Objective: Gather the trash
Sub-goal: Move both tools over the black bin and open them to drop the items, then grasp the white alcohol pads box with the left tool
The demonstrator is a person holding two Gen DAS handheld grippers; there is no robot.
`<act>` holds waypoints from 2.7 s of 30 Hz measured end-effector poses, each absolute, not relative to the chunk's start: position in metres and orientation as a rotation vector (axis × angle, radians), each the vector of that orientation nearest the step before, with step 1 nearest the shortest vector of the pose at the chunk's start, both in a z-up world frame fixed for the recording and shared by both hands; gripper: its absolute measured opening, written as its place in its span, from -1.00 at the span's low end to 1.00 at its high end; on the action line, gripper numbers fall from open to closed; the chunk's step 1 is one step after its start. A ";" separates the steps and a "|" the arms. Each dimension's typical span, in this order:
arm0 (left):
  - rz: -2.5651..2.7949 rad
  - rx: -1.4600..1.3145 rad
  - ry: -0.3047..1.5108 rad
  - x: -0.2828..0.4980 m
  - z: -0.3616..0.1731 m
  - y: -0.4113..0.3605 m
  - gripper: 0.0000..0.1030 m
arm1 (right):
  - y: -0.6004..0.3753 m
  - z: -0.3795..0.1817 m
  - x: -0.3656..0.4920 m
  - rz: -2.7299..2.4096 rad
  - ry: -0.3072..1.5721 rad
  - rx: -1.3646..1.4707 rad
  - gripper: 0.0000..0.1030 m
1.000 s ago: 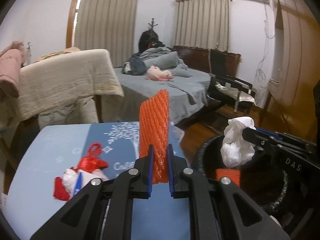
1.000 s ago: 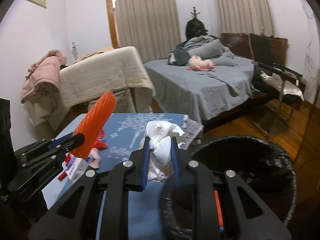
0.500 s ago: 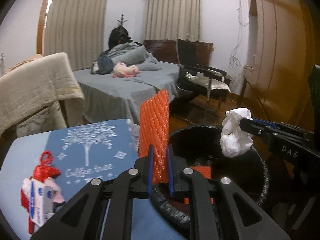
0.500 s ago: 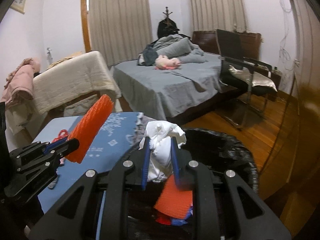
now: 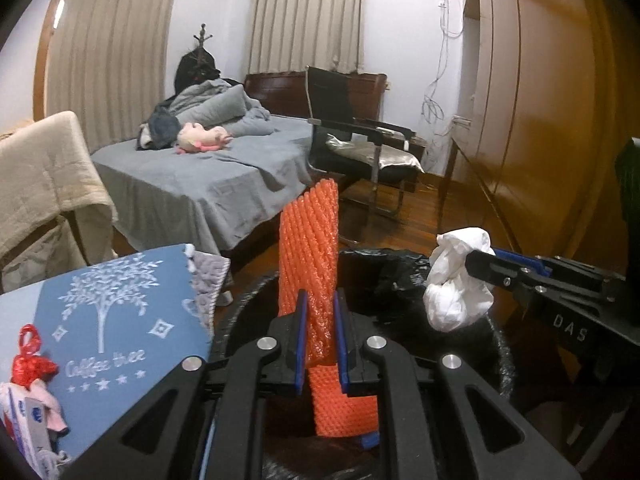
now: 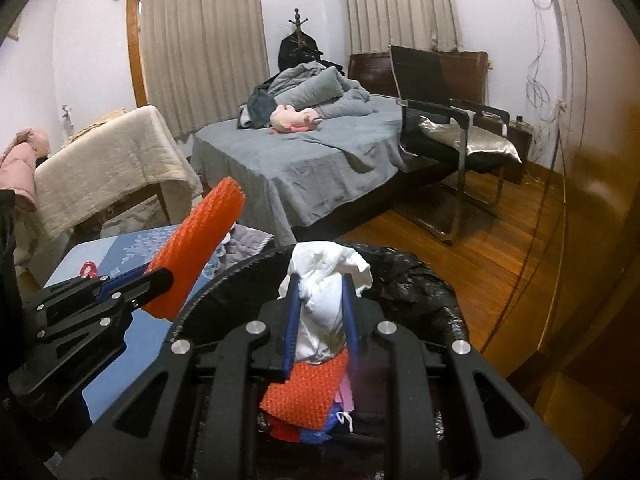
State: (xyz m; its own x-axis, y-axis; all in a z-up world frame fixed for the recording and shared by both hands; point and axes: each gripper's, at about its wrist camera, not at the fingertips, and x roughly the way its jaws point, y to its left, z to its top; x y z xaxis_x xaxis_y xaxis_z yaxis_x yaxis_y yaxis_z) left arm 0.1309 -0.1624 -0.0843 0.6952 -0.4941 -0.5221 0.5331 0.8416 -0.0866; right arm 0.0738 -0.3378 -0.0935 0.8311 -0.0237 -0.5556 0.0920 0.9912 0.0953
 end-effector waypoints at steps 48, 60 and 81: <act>-0.039 0.002 0.526 0.075 -0.088 0.097 0.87 | -0.148 -0.090 0.083 0.187 0.548 0.058 0.89; 0.012 -0.029 0.615 0.086 -0.132 0.140 0.83 | -0.089 -0.114 0.097 0.267 0.603 0.021 0.89; -0.078 -0.110 0.746 0.115 -0.173 0.135 0.21 | -0.081 -0.132 0.115 0.266 0.649 0.002 0.89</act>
